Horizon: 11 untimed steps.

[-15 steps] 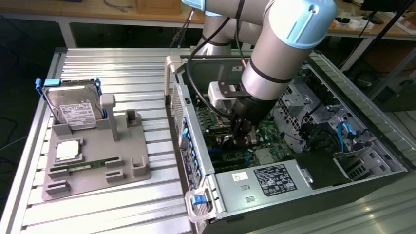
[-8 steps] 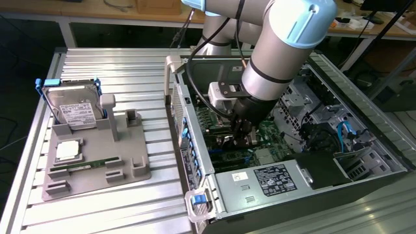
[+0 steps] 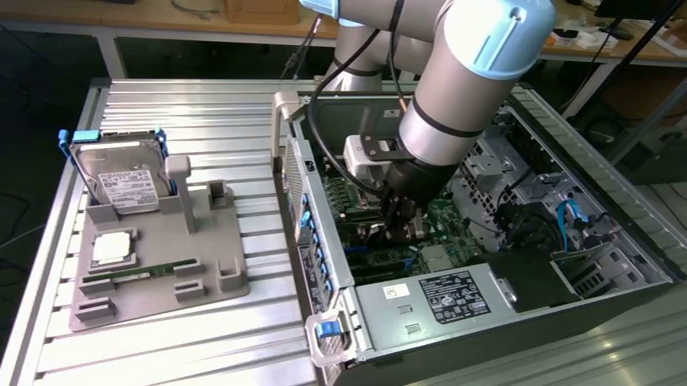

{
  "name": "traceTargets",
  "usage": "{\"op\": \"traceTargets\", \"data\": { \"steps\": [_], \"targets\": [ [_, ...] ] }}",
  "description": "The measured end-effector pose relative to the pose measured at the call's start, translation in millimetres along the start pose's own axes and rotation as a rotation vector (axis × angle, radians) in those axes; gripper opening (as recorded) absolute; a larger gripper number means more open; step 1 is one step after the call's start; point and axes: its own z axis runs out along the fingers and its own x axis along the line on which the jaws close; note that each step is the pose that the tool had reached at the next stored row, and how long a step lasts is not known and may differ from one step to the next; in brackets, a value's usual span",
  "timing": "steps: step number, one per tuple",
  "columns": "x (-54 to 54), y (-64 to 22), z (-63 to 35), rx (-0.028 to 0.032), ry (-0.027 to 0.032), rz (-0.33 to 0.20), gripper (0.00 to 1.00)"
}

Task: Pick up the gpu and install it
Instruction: 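Insert the gpu into the slot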

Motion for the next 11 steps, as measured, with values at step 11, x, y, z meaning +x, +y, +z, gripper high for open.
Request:
{"op": "traceTargets", "data": {
  "steps": [11],
  "targets": [
    [-1.9,0.2,0.1,-0.0021,0.0017,-0.046,0.27]
  ]
}}
